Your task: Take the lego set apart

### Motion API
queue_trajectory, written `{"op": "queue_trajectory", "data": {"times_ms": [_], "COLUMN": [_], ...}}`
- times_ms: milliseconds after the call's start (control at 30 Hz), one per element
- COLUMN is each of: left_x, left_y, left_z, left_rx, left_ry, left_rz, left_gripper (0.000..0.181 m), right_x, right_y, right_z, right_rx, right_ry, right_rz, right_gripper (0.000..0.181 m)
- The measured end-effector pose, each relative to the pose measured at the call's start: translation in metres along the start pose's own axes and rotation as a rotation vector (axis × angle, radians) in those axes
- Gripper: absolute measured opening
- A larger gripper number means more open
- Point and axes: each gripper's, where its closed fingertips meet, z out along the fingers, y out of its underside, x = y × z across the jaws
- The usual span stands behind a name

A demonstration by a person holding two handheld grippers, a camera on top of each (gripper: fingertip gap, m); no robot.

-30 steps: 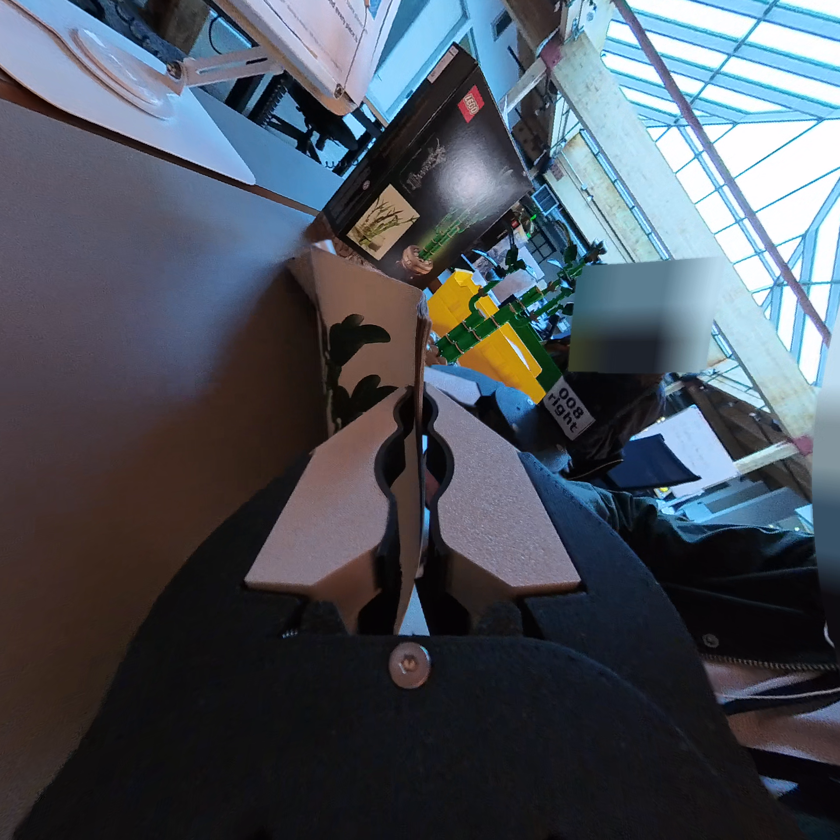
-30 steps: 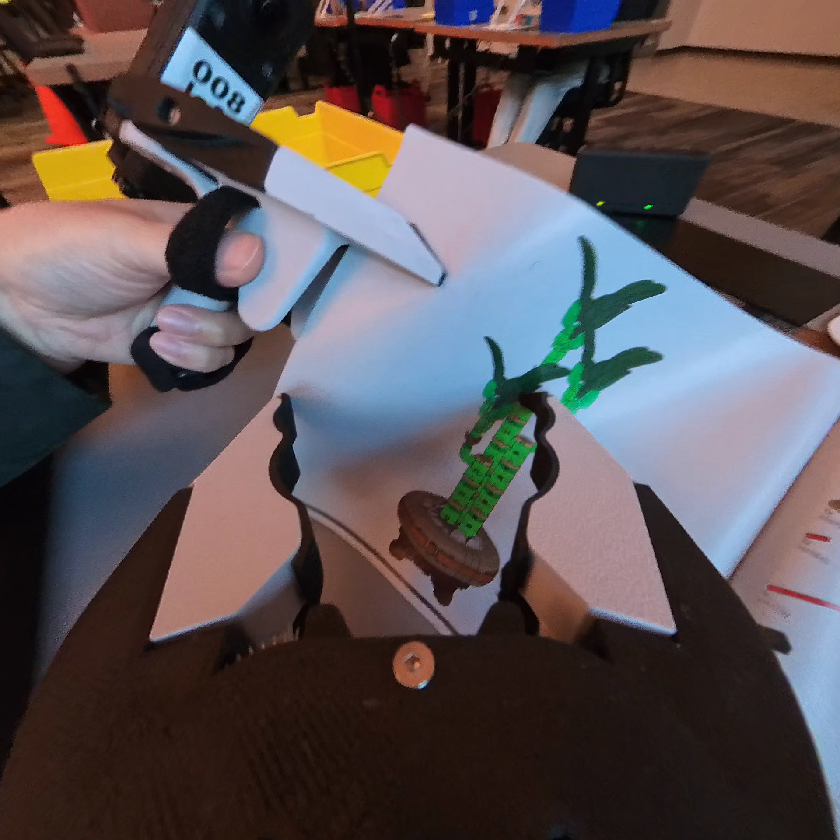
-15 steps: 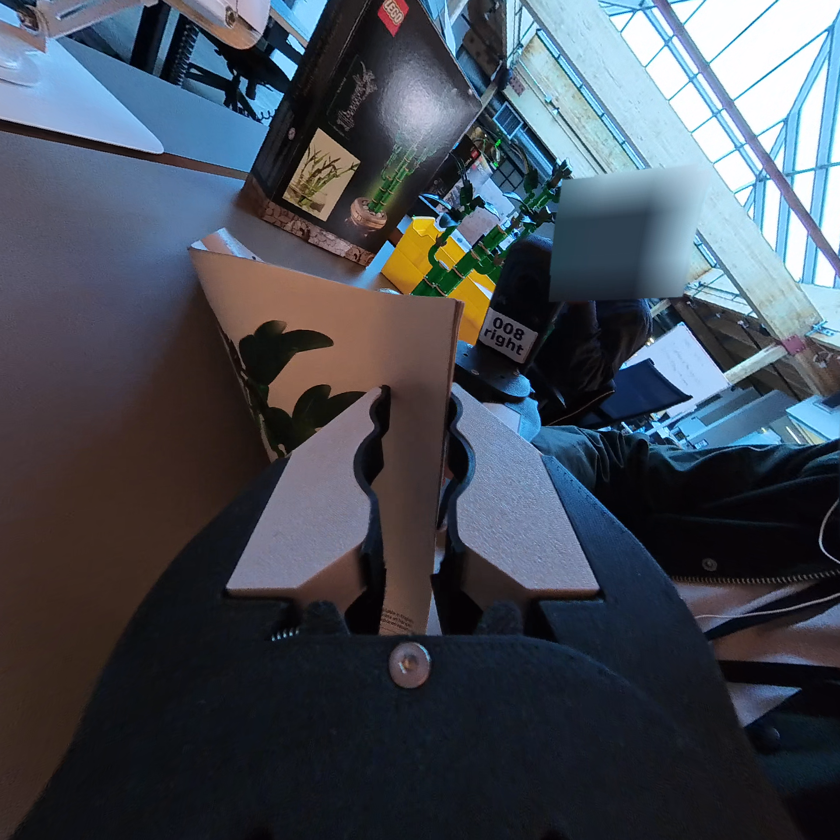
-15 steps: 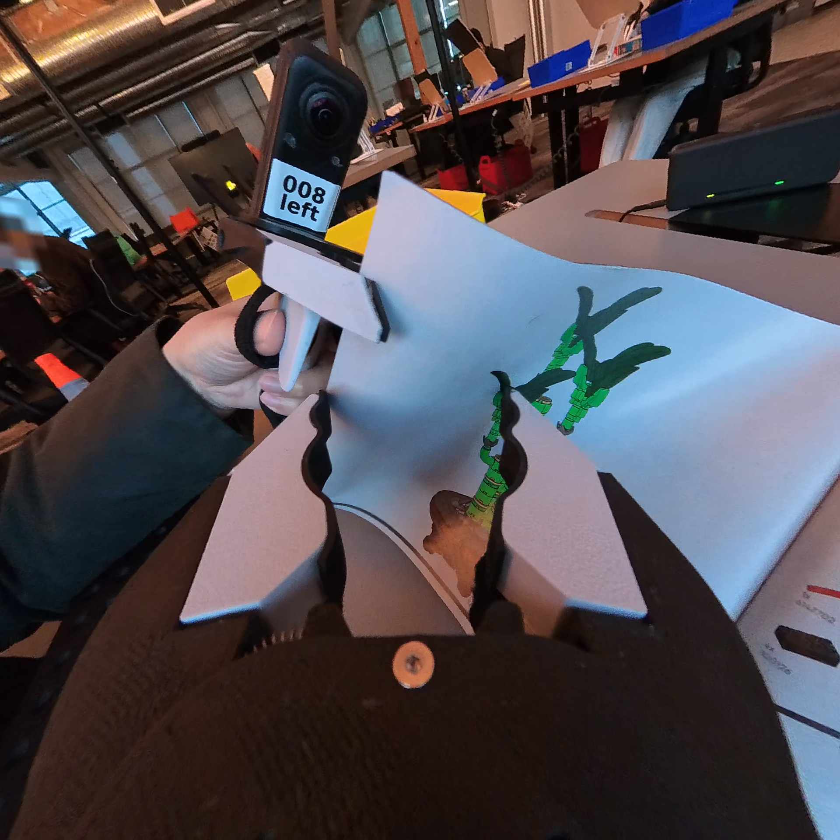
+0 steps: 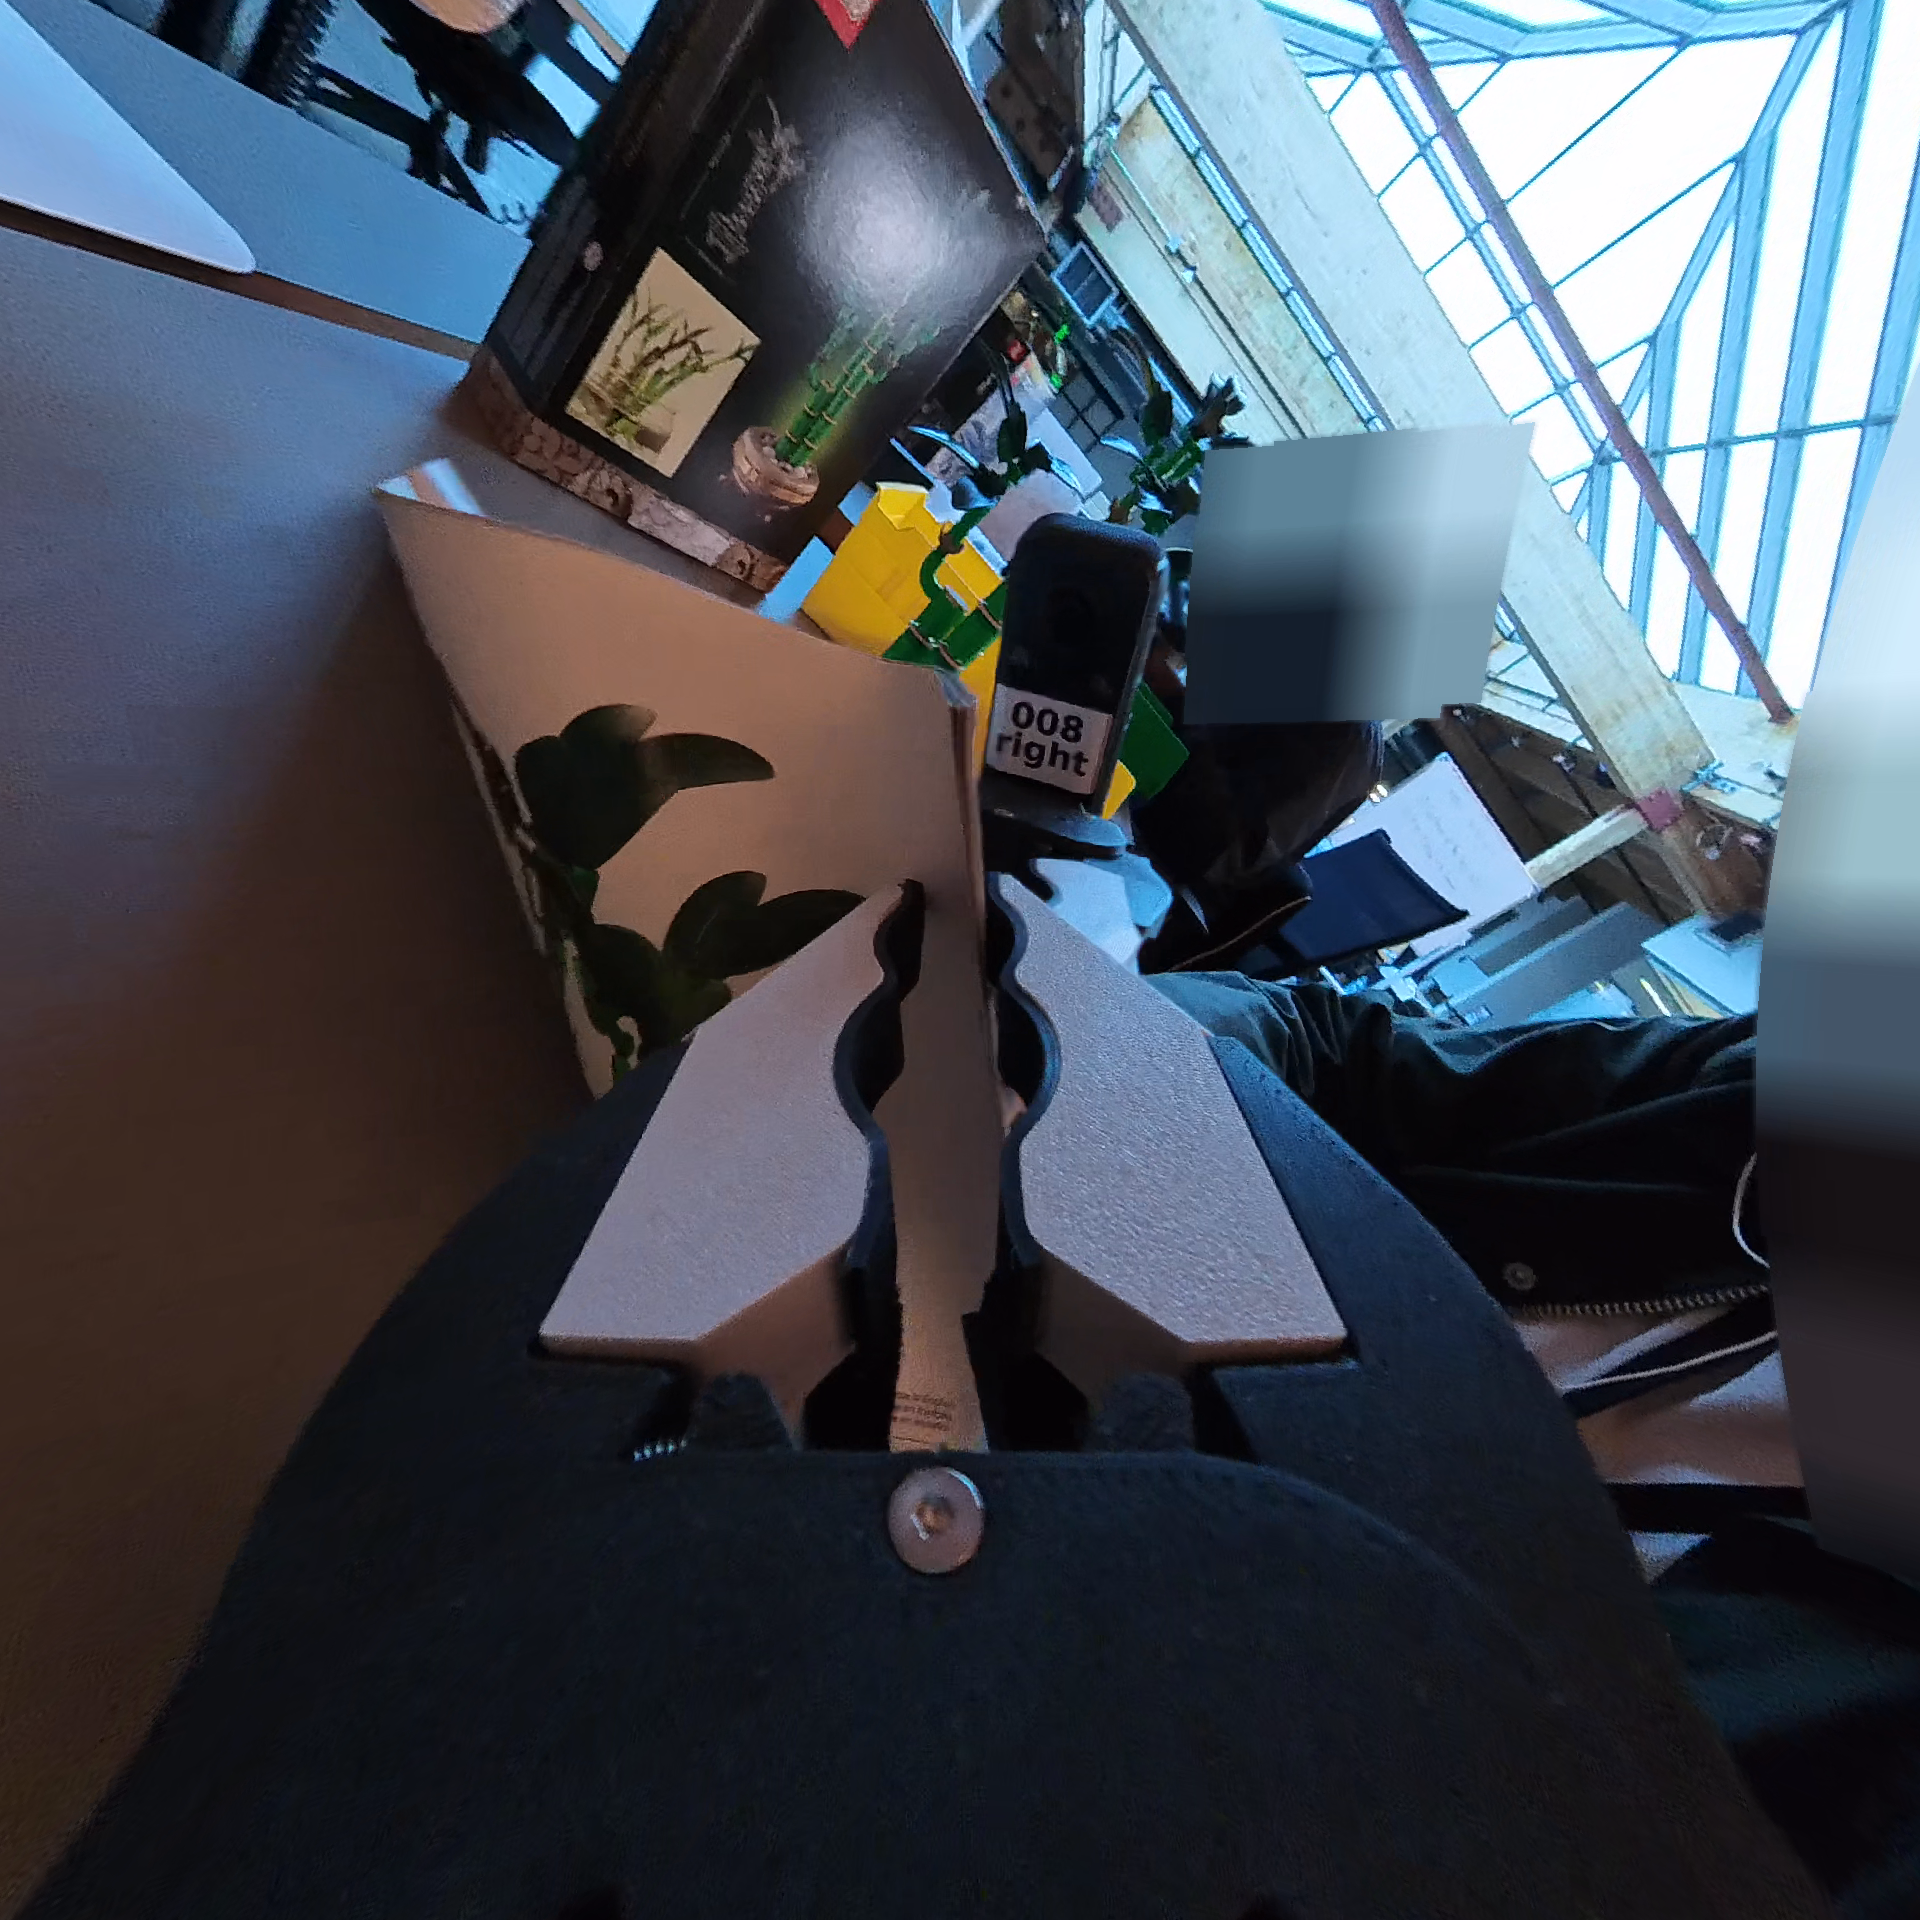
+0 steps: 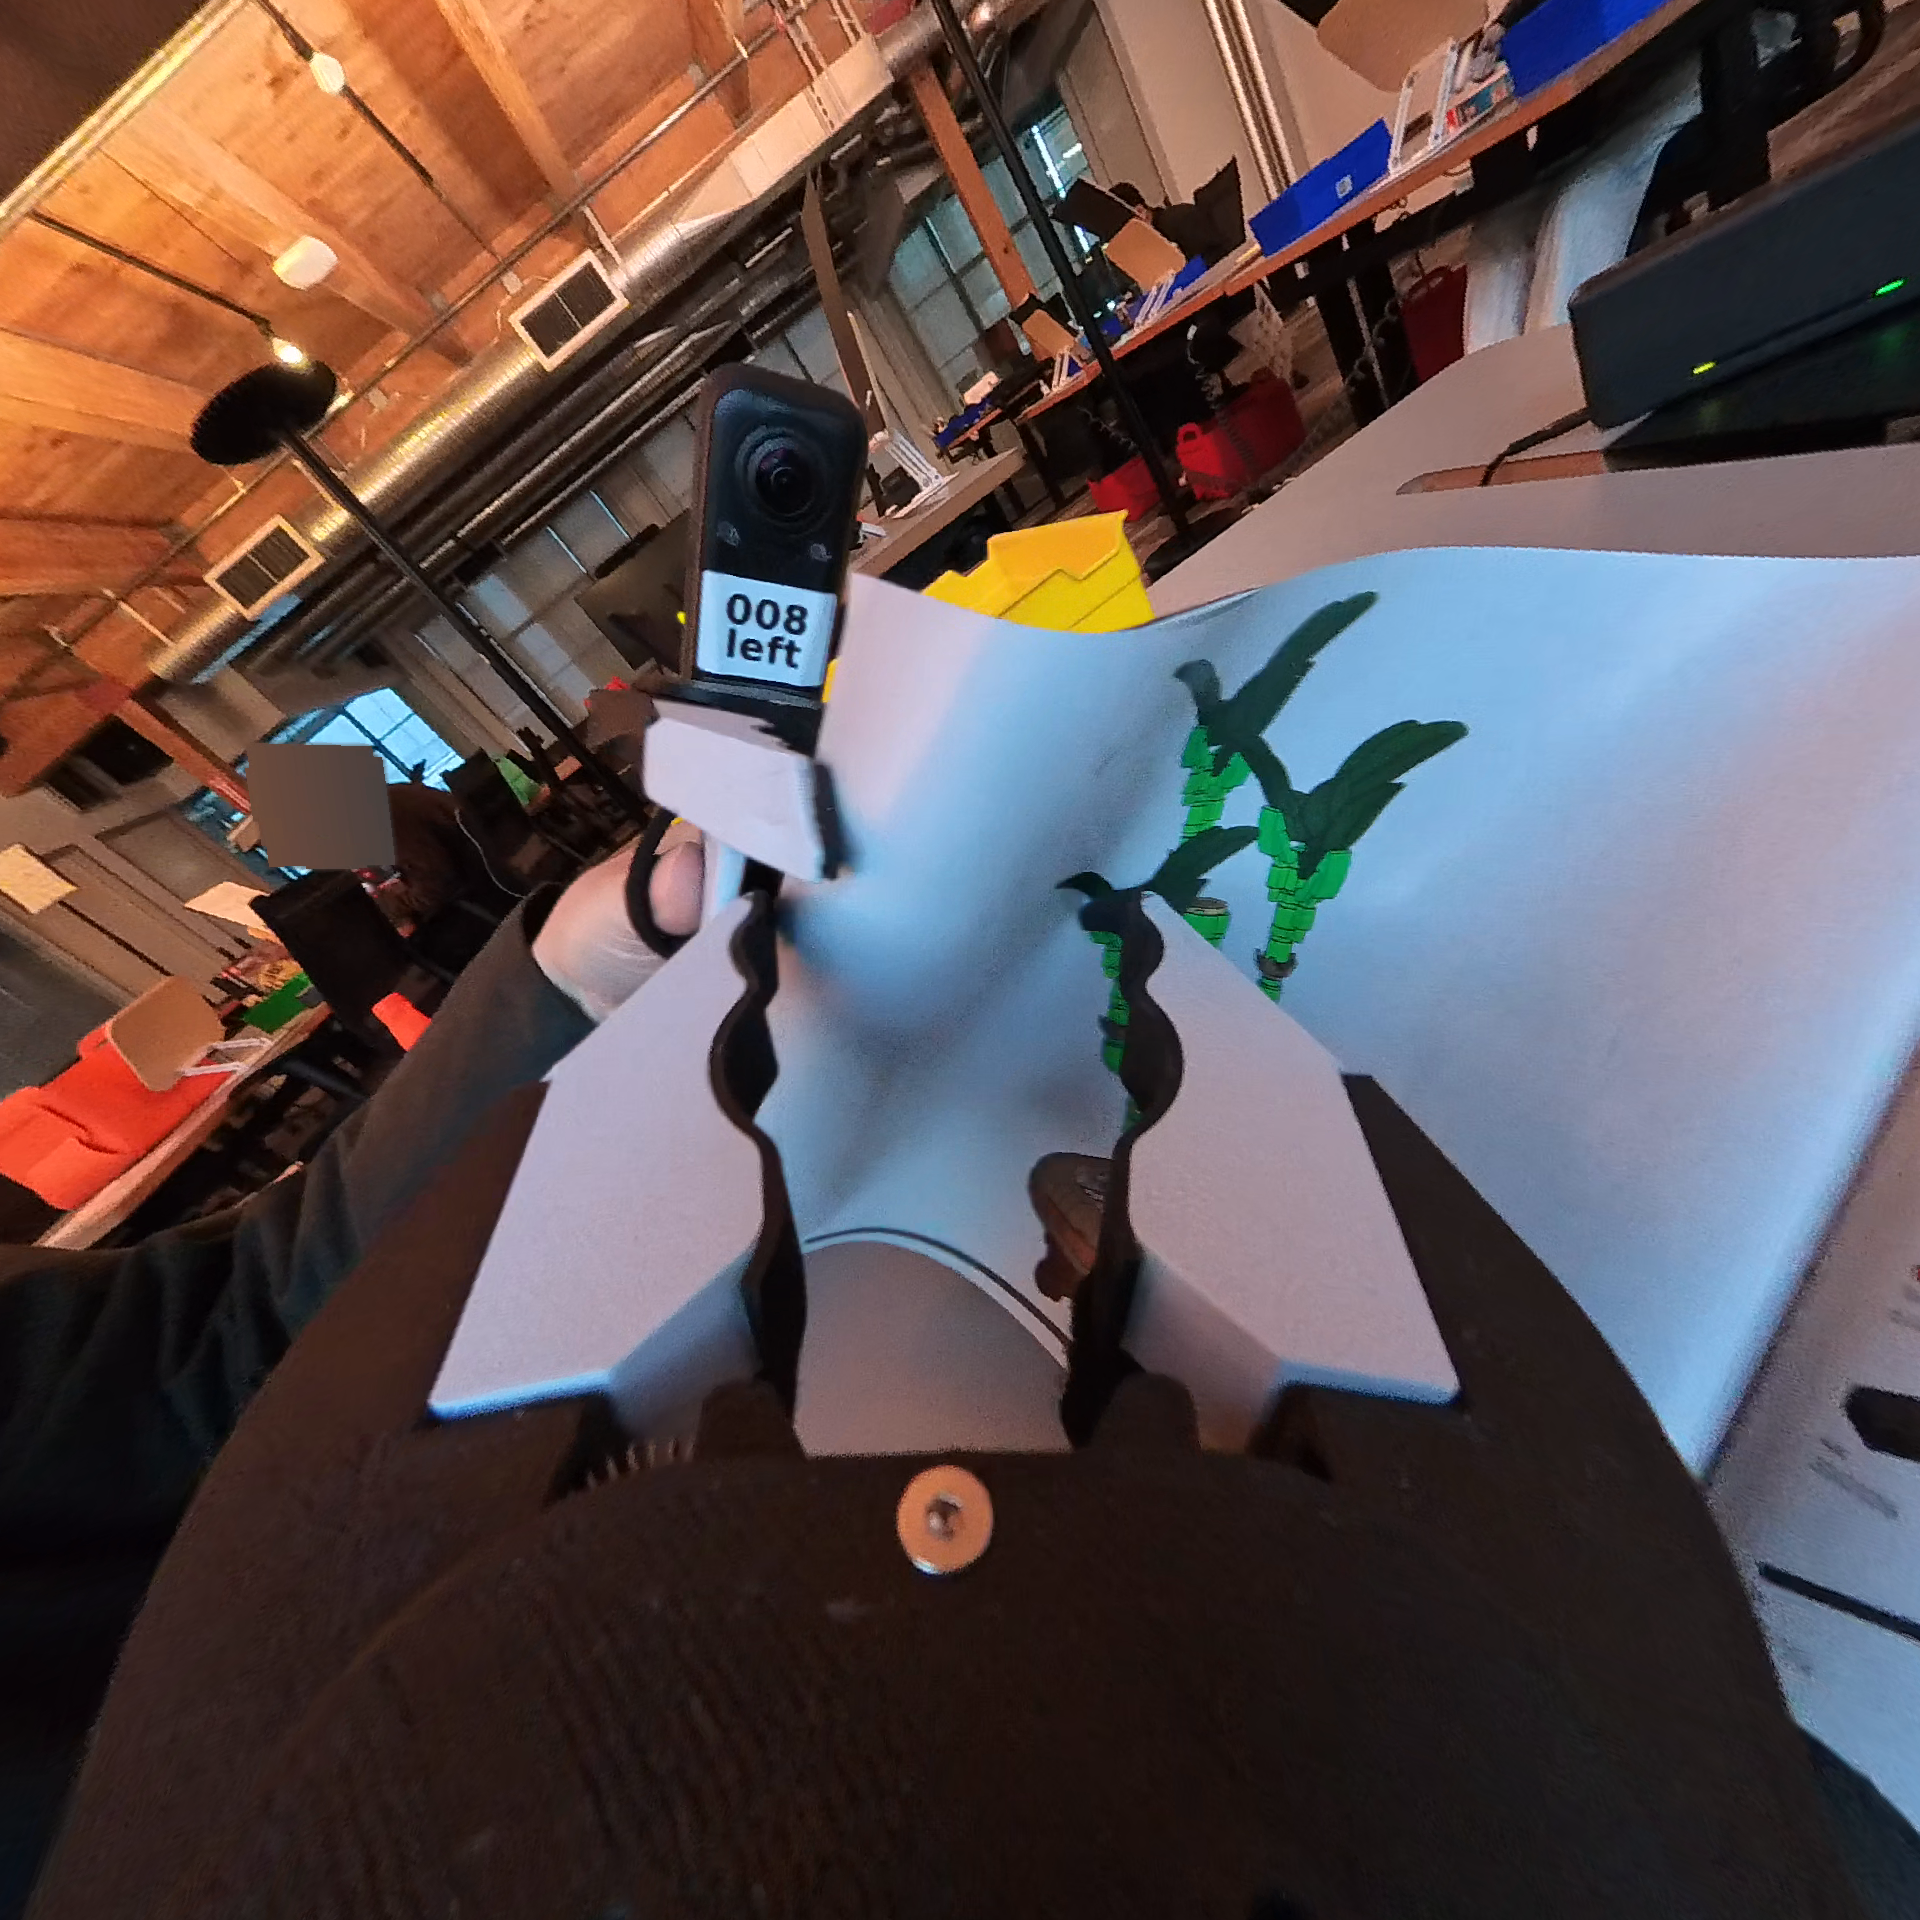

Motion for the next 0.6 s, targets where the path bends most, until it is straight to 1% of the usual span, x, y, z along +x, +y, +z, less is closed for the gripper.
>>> {"op": "queue_trajectory", "data": {"times_ms": [67,100,133,200,300,367,600], "left_x": [0.0018,0.0017,0.0013,0.0030,0.0013,0.0015,-0.0024], "left_y": [0.0009,0.0009,0.0001,-0.0007,0.0004,-0.0006,-0.0036], "left_z": [0.0028,0.0032,0.0031,0.0023,0.0016,-0.0005,-0.0064], "left_rx": [0.000,0.001,0.006,0.011,0.004,0.007,0.018], "left_ry": [0.019,0.023,0.026,0.043,0.035,0.038,-0.003], "left_rz": [-0.012,-0.023,-0.032,-0.043,-0.040,-0.044,-0.016], "left_gripper": [0.010,0.014,0.018,0.019,0.012,0.011,0.018], "right_x": [-0.0007,-0.0013,-0.0031,-0.0029,-0.0058,-0.0064,-0.0084], "right_y": [-0.0009,-0.0012,-0.0006,-0.0002,0.0010,0.0013,-0.0018], "right_z": [-0.0013,-0.0019,-0.0027,-0.0030,-0.0032,-0.0038,-0.0075], "right_rx": [0.004,0.004,0.000,0.003,0.002,0.002,0.020], "right_ry": [-0.004,-0.012,-0.029,-0.038,-0.067,-0.076,-0.113], "right_rz": [-0.009,-0.009,-0.008,0.005,0.025,0.029,0.063], "right_gripper": [0.060,0.056,0.047,0.047,0.047,0.048,0.044]}}
